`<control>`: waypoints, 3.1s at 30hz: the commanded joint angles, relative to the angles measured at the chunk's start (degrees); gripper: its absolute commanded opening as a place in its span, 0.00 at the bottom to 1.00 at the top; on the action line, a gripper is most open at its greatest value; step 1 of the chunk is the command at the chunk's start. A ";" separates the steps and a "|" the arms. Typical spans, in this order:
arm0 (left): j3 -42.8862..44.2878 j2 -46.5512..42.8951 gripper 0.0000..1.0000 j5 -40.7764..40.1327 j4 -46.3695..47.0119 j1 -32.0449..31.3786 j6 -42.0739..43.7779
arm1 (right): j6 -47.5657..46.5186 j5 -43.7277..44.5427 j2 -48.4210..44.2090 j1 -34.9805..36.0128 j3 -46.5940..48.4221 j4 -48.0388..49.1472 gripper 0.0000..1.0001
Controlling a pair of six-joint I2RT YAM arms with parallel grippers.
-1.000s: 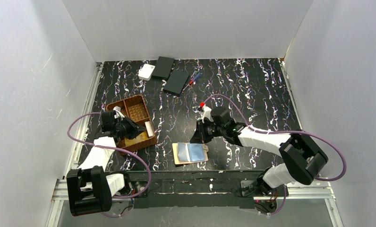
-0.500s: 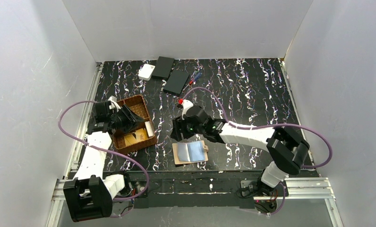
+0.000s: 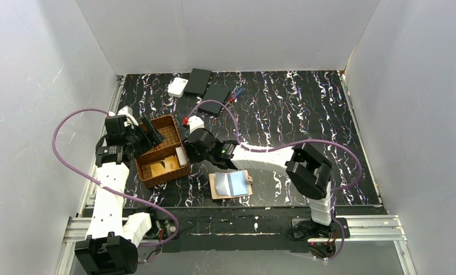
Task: Put the credit cards into the card holder
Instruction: Pick up the credit card from the storage box.
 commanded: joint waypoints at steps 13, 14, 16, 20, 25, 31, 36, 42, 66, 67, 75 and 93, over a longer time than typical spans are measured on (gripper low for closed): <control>-4.80 -5.40 0.86 -9.94 0.05 -3.64 5.47 | -2.78 5.73 9.26 2.05 14.44 -7.60 0.45; -4.74 -5.43 0.86 -9.99 0.09 -3.75 5.60 | -2.83 5.83 9.47 2.10 14.71 -7.69 0.43; -4.86 -5.93 0.86 -10.30 0.06 -3.84 5.66 | -2.92 6.11 9.95 2.20 15.17 -7.91 0.41; -5.13 -6.93 0.86 -10.33 0.05 -4.24 5.58 | -2.74 6.95 10.60 2.19 15.68 -8.09 0.38; -5.33 -7.74 0.86 -10.45 0.05 -4.82 5.71 | -2.70 8.07 11.27 2.15 16.32 -8.25 0.33; -5.34 -7.89 0.86 -10.55 0.05 -5.47 5.82 | -1.88 11.25 10.07 2.15 14.79 -8.86 0.26; -5.25 -7.58 0.86 -10.29 0.14 -5.49 5.82 | -1.68 12.10 8.22 2.02 12.27 -8.90 0.20; -5.33 -7.25 0.86 -9.65 0.27 -5.58 5.78 | -1.61 9.56 4.92 0.10 7.04 -7.69 0.11; -5.75 -4.77 0.87 -7.28 1.05 -5.75 5.03 | -5.80 2.05 -2.20 -3.71 5.84 -12.77 0.51; -5.70 -4.77 0.87 -7.34 1.12 -5.74 5.03 | -6.16 2.60 -2.51 -3.33 6.49 -13.48 0.54; -5.47 -4.95 0.88 -10.31 0.93 -5.58 3.79 | -6.10 -0.82 -1.33 -0.05 10.70 -14.57 0.72; -5.44 -6.18 0.89 -12.55 0.25 -5.49 3.55 | -2.83 -0.69 7.62 -0.05 14.48 -13.16 0.65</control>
